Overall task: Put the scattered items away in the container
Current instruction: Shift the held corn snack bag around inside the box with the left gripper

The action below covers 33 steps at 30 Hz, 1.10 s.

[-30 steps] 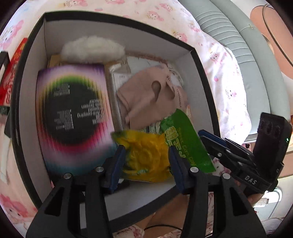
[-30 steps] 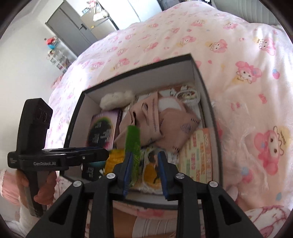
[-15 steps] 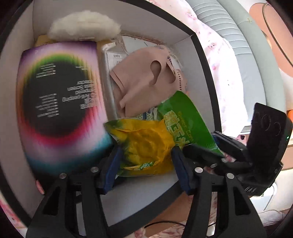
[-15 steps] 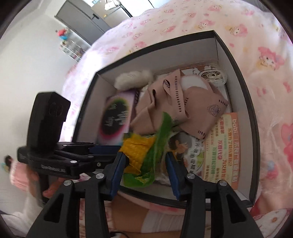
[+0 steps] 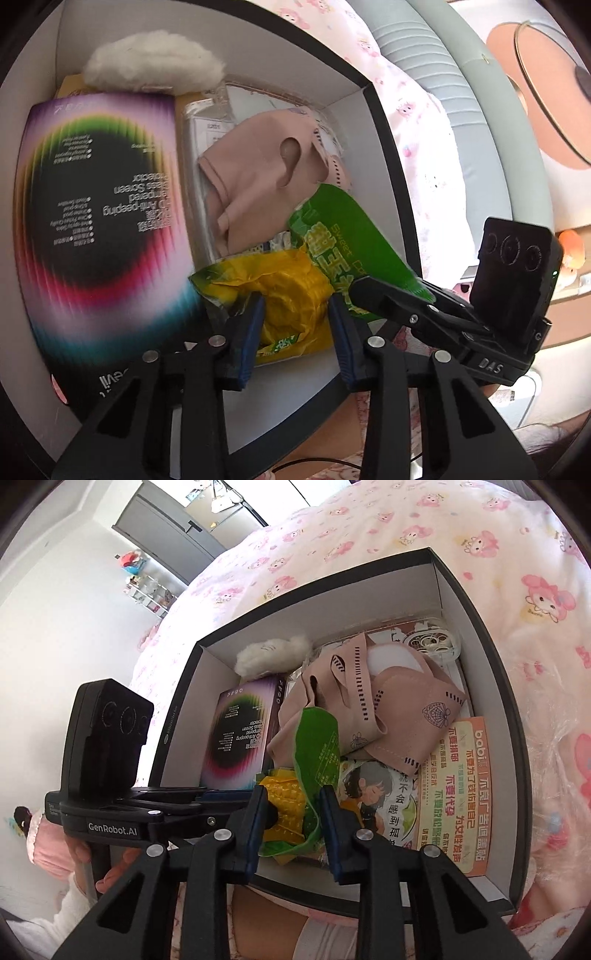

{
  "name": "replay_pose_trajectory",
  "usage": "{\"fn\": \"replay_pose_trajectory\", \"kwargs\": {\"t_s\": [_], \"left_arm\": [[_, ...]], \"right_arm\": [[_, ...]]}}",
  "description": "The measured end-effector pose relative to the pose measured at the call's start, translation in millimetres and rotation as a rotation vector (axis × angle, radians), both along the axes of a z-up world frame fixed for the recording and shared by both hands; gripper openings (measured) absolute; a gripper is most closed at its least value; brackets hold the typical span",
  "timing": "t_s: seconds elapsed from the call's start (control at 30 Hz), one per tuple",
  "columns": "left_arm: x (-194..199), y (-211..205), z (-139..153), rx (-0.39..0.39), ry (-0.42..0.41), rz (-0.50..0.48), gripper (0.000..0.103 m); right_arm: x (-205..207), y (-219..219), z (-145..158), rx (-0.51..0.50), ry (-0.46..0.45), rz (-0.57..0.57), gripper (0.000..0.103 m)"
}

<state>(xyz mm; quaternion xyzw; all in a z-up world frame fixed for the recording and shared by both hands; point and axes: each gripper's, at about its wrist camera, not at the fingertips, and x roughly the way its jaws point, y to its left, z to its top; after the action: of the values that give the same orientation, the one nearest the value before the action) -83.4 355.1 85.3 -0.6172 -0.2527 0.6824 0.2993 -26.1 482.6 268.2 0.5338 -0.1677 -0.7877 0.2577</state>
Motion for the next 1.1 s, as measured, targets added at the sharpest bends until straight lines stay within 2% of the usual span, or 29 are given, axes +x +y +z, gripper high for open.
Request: {"fn": "replay_pose_trajectory", "kwargs": {"t_s": [0.07,0.17,0.4,0.43,0.5,0.6,0.7,0.8,0.83,0.9,0.93,0.97,1.03,1.1], "left_arm": [[0.9,-8.9,10.2,-0.015,0.026,0.036,0.035],[3.8,-17.0,28.6,-0.090,0.072,0.052,0.036],[14.7,-25.0,27.0,-0.107,0.016,0.033,0.055],[17.2,-24.7,27.4,-0.108,0.018,0.040,0.060],[19.2,-24.5,26.5,-0.116,0.004,0.053,0.066],[20.1,-22.7,27.5,-0.171,-0.001,0.064,0.069],[23.1,-21.0,29.8,-0.209,0.017,0.075,0.069],[29.2,-24.1,33.9,-0.203,0.048,0.097,0.069],[30.7,-25.3,34.5,-0.207,0.051,0.097,0.069],[32.3,-28.5,36.6,-0.210,0.052,0.096,0.068],[32.6,-31.3,38.0,-0.203,0.051,0.093,0.067],[32.9,-33.3,39.4,-0.200,0.056,0.092,0.066],[33.4,-39.0,41.5,-0.164,0.074,0.105,0.056],[33.1,-44.9,39.5,-0.133,0.062,0.118,0.053]], "right_arm": [[-1.0,3.1,-1.3,0.008,-0.011,-0.020,0.025],[-3.4,4.6,-3.3,0.031,-0.010,-0.048,0.025],[-1.0,10.0,1.5,0.088,0.025,-0.090,0.026],[-1.3,11.9,0.8,0.098,0.023,-0.099,0.027],[-2.9,12.7,-2.1,0.101,0.005,-0.097,0.037],[-2.5,6.4,-2.5,0.132,0.007,-0.083,0.041],[-1.1,1.4,-3.2,0.145,0.006,-0.061,0.041],[1.5,0.9,-3.7,0.148,0.020,-0.055,0.039],[2.2,0.7,-3.7,0.148,0.021,-0.051,0.037],[3.6,-2.0,-3.8,0.132,0.020,-0.027,0.024],[4.4,-5.2,-3.2,0.143,0.027,-0.021,0.024],[5.4,-6.5,-2.0,0.150,0.037,-0.020,0.024],[5.6,-7.4,-1.0,0.149,0.047,-0.017,0.023],[4.6,-6.0,-0.4,0.135,0.062,-0.046,0.023]]}}
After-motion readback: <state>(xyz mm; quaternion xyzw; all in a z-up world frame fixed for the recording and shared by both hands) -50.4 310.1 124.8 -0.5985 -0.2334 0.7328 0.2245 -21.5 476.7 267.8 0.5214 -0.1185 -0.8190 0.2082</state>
